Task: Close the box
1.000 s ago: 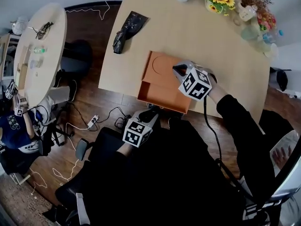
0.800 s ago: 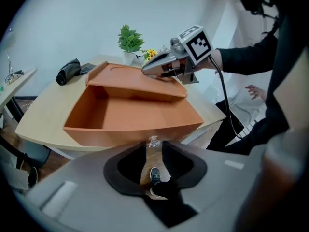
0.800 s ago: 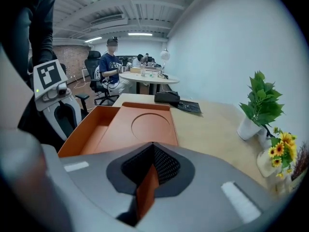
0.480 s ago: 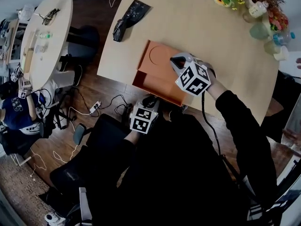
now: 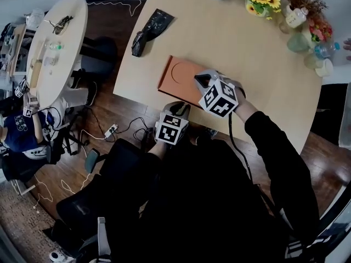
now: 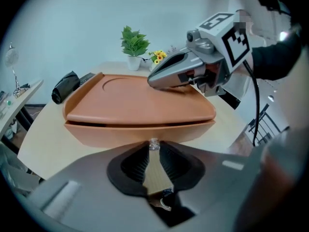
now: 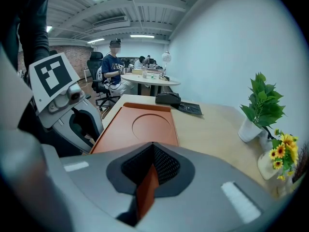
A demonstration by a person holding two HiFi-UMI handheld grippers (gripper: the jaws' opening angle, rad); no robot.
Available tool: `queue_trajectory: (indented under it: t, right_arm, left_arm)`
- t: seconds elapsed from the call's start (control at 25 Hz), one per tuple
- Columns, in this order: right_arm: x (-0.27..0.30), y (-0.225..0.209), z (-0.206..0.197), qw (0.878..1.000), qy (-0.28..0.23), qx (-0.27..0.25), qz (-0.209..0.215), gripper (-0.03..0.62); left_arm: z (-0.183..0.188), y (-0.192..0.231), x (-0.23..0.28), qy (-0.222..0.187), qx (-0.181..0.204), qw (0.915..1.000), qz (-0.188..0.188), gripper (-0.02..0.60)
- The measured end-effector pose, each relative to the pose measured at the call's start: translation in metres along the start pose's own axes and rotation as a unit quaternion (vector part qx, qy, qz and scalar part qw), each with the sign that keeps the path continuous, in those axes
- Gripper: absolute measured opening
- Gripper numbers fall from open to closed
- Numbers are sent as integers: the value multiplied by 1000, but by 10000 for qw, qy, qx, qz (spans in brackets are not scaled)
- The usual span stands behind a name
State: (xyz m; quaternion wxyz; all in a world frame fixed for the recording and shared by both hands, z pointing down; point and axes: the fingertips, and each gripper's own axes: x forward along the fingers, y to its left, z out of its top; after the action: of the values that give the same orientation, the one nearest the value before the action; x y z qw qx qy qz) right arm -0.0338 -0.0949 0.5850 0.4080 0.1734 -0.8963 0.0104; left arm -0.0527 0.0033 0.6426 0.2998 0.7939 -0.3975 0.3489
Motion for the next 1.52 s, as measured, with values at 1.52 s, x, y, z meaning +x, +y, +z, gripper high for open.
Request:
queue_trajectory:
  t: [1.52]
  right_arm:
    - [-246,-15,-22,8044,-2588,4291,-3191,0]
  left_arm:
    - [165,36,-177,-2617,916,9542,-1122,64]
